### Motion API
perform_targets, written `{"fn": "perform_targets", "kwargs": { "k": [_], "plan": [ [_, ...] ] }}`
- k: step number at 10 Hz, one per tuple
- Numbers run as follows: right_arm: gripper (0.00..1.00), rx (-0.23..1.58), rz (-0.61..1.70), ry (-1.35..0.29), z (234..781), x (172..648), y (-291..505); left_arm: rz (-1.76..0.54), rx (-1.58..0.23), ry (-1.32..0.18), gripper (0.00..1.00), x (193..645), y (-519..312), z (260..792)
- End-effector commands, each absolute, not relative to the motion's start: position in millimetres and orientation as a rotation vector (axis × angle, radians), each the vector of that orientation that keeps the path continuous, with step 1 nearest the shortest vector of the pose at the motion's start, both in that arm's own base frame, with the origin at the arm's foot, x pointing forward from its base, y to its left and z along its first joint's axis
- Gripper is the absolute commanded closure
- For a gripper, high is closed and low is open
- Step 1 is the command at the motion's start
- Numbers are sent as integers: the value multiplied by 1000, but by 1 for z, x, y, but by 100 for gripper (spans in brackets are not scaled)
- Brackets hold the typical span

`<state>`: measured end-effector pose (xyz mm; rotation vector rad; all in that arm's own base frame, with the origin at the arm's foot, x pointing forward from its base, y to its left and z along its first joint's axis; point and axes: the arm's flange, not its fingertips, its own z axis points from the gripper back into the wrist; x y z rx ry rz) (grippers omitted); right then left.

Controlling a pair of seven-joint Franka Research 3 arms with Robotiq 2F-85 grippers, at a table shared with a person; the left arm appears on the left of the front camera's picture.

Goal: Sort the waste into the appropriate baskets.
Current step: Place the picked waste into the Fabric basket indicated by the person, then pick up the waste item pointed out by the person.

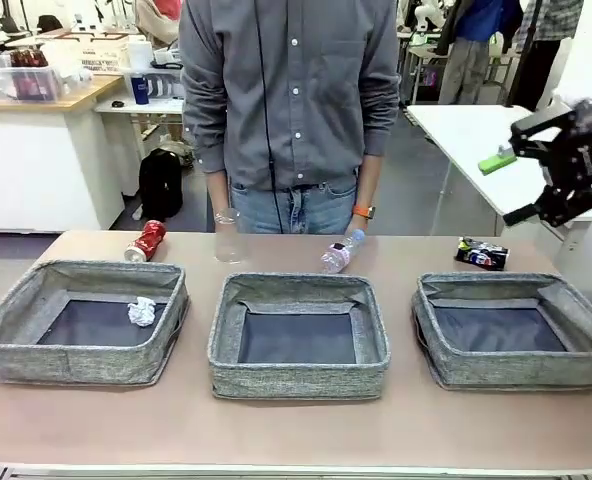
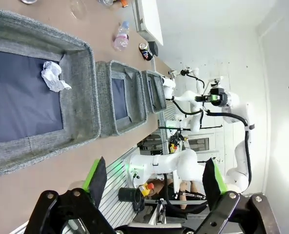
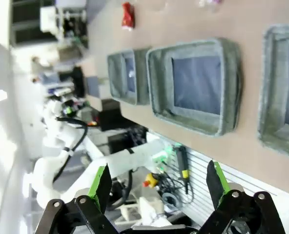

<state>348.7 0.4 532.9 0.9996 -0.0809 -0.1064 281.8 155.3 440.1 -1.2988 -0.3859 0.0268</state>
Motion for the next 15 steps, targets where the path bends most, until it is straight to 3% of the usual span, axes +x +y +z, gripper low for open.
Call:
{"fn": "perform_targets", "kwargs": {
  "k": [1,4,5,15],
  "plan": [
    [0,1192,-183,-176,494,323,-28,40,-1330,-385,0,283,158,444],
    [0,1303,-327,-368,467,270,-61,29,-1350,-370,0,286,149,443],
    [0,1202,-265,-198,488,319,-61,22,-1312,-376,0,282,153,440],
    [0,1202,-265,-198,488,319,-61,22,-1312,-376,0,282,153,440]
  ]
}}
